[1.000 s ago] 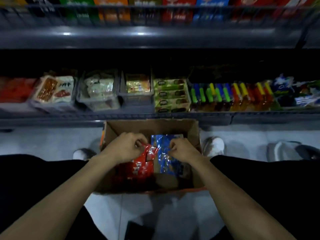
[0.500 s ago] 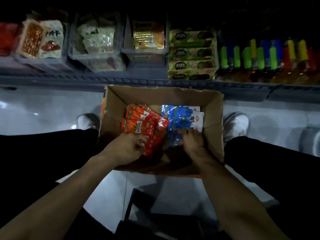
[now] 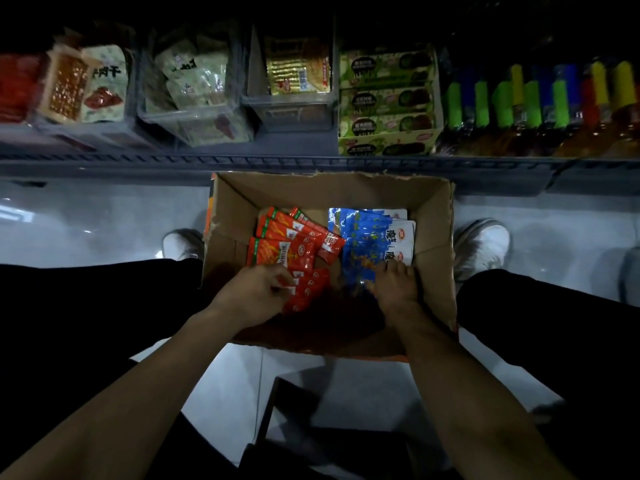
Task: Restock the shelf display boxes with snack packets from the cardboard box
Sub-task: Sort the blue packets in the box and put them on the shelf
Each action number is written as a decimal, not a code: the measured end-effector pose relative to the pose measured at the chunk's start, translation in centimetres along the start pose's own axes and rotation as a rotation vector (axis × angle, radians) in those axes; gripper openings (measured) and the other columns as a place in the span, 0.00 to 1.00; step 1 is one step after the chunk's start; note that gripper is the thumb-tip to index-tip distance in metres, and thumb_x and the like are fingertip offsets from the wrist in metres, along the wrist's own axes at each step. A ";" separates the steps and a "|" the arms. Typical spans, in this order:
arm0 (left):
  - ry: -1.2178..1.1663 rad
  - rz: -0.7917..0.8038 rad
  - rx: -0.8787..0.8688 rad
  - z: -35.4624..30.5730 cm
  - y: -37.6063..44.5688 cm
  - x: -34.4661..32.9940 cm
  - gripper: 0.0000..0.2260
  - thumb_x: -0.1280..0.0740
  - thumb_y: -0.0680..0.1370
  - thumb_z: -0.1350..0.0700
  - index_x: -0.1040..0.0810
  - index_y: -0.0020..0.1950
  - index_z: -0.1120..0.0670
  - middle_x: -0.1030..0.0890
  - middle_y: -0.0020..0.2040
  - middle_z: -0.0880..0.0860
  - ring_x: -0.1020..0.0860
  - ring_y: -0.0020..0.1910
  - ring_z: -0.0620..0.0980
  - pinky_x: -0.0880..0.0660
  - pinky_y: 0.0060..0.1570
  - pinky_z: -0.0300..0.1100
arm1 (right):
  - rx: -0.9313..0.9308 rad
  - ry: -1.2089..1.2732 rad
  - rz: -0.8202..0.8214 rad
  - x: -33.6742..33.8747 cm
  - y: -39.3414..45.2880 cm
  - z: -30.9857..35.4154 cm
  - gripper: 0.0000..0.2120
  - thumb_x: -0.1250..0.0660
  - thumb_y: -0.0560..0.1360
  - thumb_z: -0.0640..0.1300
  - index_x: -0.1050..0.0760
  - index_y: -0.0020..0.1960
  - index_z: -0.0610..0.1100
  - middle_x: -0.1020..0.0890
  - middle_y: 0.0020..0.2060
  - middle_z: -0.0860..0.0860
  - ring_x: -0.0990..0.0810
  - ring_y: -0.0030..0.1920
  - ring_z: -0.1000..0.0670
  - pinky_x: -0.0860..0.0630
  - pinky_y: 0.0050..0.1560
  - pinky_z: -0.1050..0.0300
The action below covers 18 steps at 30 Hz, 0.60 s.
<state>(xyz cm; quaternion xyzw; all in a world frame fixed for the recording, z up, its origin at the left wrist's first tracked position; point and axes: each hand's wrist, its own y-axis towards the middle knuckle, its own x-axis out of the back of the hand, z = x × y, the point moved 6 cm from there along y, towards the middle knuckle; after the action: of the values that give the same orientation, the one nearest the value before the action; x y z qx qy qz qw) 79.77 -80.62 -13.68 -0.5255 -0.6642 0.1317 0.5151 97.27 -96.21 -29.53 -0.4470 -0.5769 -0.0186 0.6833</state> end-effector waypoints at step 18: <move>-0.153 -0.288 0.002 -1.4 3.6 1.4 0.09 0.28 0.75 0.57 0.23 0.35 0.54 0.25 0.31 0.52 0.28 0.35 0.48 0.35 0.29 0.30 | 0.387 0.807 0.208 11.7 -0.7 4.3 0.03 0.28 0.74 0.40 0.21 0.44 0.42 0.21 0.38 0.52 0.25 0.38 0.55 0.31 0.41 0.60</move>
<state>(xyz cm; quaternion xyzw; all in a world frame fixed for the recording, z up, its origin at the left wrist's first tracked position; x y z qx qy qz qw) 83.06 -78.43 -14.91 -0.4125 -0.7699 0.0967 0.4772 97.45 -88.19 -20.00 -0.3239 -0.2097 -0.0146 0.9225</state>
